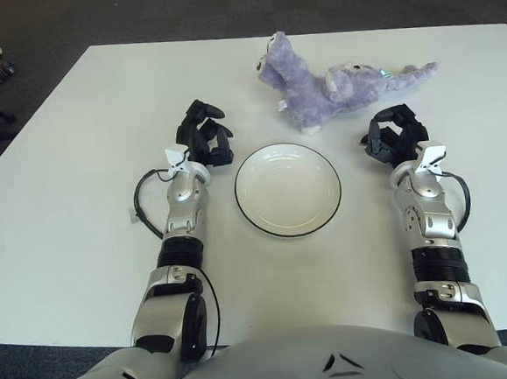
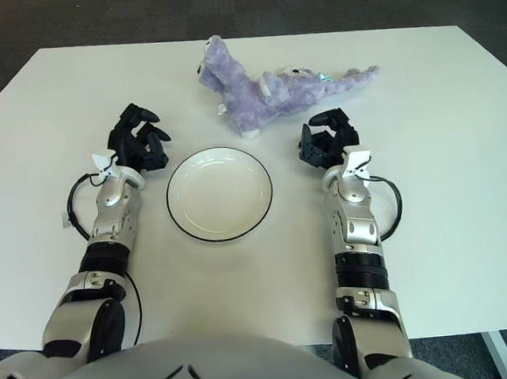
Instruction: Put the doll into the plate.
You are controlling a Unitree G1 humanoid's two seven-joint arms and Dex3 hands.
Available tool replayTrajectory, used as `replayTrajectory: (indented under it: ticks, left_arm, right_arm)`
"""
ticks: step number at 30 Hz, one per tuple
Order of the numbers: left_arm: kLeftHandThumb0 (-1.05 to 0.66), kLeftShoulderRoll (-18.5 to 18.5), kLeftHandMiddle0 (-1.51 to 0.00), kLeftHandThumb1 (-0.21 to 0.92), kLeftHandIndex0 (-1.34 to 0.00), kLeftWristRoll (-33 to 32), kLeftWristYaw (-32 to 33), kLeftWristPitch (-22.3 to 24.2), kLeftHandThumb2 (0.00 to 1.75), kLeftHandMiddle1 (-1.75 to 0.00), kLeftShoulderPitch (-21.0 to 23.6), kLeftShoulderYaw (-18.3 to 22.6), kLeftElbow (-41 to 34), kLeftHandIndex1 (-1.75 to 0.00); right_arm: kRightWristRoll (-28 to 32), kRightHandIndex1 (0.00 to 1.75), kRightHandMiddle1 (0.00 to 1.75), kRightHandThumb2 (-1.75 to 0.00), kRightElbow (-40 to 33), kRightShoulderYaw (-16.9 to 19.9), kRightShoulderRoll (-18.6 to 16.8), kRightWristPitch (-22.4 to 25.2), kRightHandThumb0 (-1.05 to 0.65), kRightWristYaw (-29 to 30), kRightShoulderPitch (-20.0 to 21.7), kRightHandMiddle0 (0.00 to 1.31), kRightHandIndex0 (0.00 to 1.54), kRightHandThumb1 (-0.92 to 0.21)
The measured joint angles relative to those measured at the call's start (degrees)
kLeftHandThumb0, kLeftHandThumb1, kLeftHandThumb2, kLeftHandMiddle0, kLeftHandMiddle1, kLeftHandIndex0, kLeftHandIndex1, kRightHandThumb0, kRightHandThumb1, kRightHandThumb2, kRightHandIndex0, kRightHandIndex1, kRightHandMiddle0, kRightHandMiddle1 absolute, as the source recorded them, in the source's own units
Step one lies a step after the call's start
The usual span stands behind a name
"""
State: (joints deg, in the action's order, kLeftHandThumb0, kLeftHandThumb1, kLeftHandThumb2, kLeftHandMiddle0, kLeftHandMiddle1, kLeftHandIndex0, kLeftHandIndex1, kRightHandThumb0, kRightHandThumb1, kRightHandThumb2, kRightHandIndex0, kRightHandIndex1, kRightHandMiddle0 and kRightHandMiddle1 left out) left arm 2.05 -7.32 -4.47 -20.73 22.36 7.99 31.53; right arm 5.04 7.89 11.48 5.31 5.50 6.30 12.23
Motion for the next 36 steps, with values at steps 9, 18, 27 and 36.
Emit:
replayTrajectory:
  ticks: [9,18,27,36]
  left_arm:
    - [-0.02,0.00,-0.77,0.09,-0.59,0.02,-0.18,-0.18,1.57,-1.75,-0.05,0.00,0.06,-1.69]
    - [-0.01,0.10,-0.64,0.15,-0.60,2.54,2.32,-3.81,1.51,-1.75,-0.08,-0.19,0.39,-1.74]
    - [-0.01,0.36,-0.61,0.17,-0.60,4.18,5.37,-5.65,1.49,-1.75,0.00,-0.22,0.67,-1.75]
    - [-0.02,0.36,-0.83,0.05,-0.64,5.80,8.19,-5.65,1.58,-1.75,0.02,-0.36,0.98,-1.60]
  right_arm:
    - [0.03,1.52,1.75,-1.03,-0.07,0.02,0.12,0.00,-0.01,-0.37,-0.08,0.39,0.49,-0.50]
    - [0.18,1.52,1.75,-1.01,-3.04,0.01,0.09,1.16,-0.01,-0.53,-1.72,0.38,0.48,-0.51]
    - [0.01,1.54,1.75,-1.01,-7.31,-0.23,-0.29,-0.02,-0.01,-0.94,-5.08,0.38,0.46,-0.52]
    - [-0.03,1.59,1.71,-1.07,-16.31,-0.02,0.87,-0.26,0.00,-2.56,-7.05,0.38,0.51,-0.47]
